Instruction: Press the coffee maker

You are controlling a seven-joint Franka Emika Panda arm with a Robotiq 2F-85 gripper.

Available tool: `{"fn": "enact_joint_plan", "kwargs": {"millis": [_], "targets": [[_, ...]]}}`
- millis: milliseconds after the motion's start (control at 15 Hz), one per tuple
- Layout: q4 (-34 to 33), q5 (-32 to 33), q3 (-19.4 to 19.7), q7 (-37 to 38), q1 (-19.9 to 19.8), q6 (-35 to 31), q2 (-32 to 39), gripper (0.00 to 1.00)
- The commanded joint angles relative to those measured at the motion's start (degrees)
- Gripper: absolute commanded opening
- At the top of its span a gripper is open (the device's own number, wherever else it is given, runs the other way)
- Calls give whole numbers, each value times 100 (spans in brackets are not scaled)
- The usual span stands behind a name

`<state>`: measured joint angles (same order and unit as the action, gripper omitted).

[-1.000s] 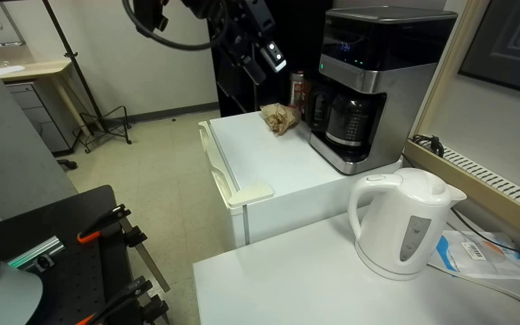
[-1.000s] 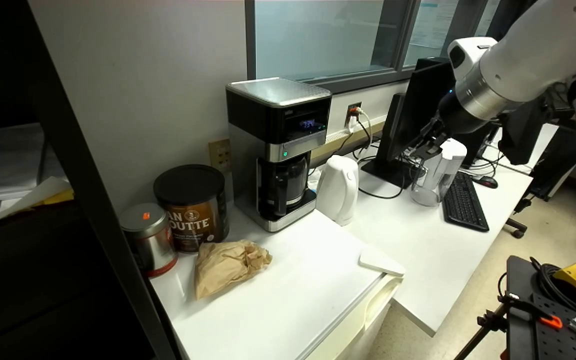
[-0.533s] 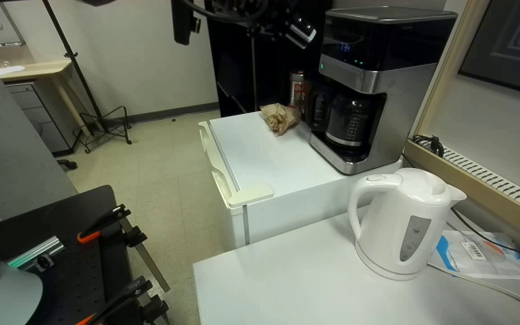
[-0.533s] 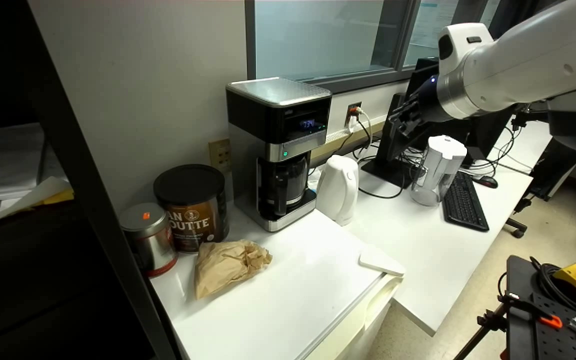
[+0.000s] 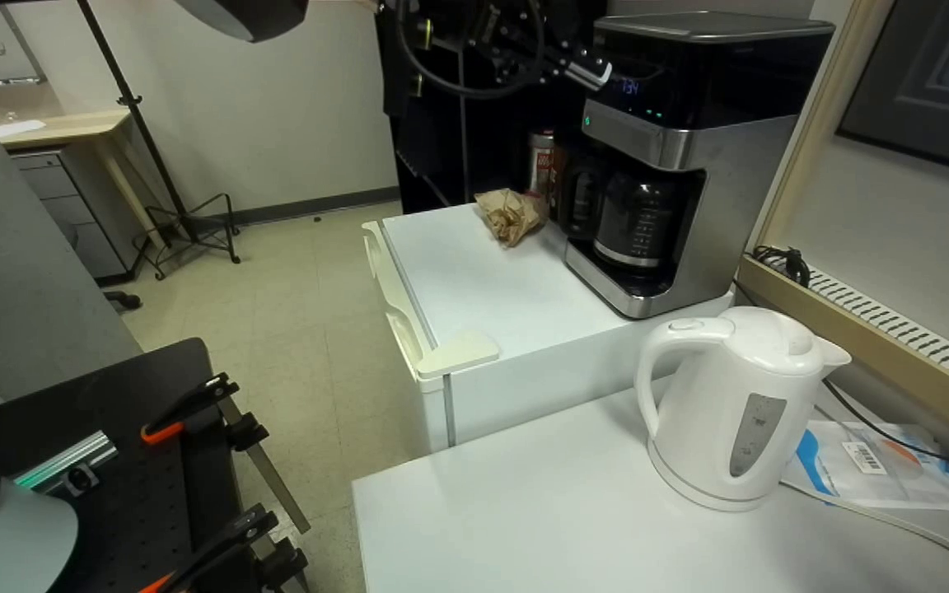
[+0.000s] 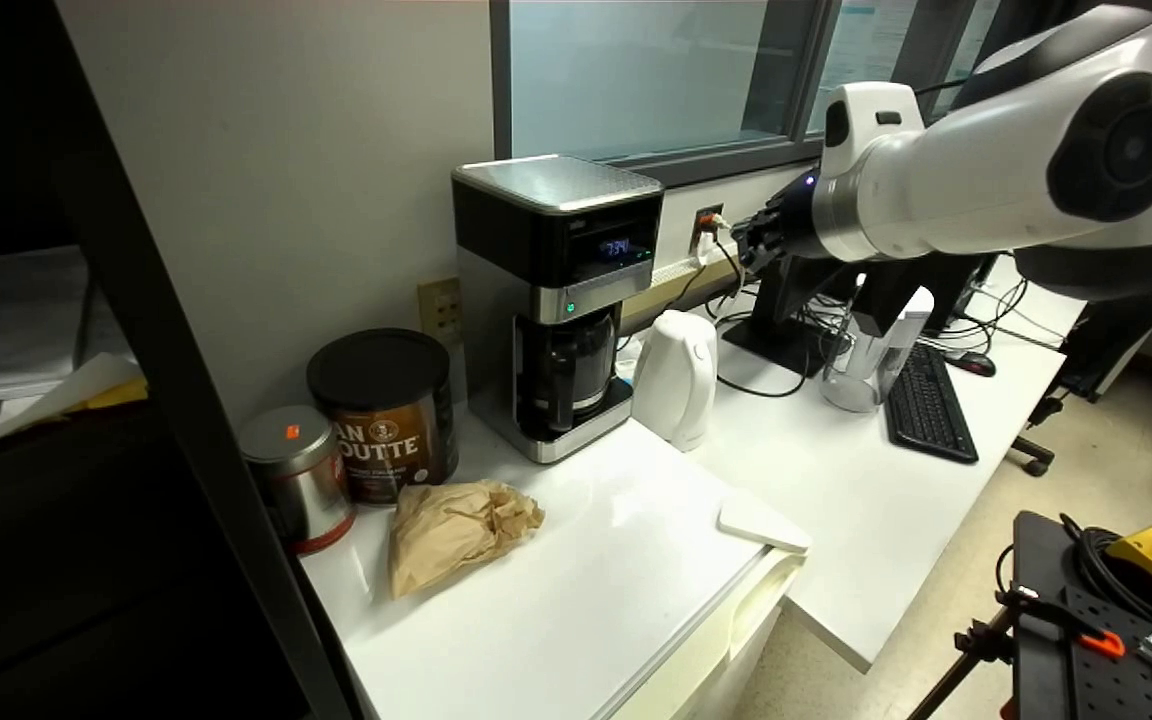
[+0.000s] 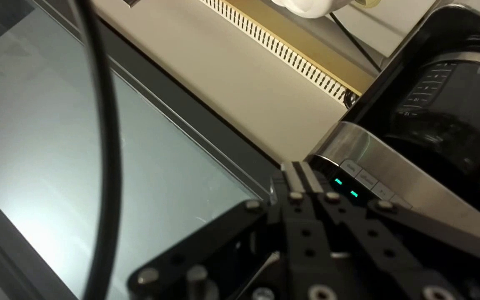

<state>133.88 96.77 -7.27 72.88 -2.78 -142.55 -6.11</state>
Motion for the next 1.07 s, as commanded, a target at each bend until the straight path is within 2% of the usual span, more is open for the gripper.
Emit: {"fn": "enact_joint_plan", "kwargs": {"millis": [0, 400, 1000], "targets": [[-424, 504, 224, 617, 254, 33, 490, 0], [-863, 943, 277, 1242, 345, 13, 999, 0], [-1390, 1122, 263, 1564, 305, 35, 1631, 0]]}}
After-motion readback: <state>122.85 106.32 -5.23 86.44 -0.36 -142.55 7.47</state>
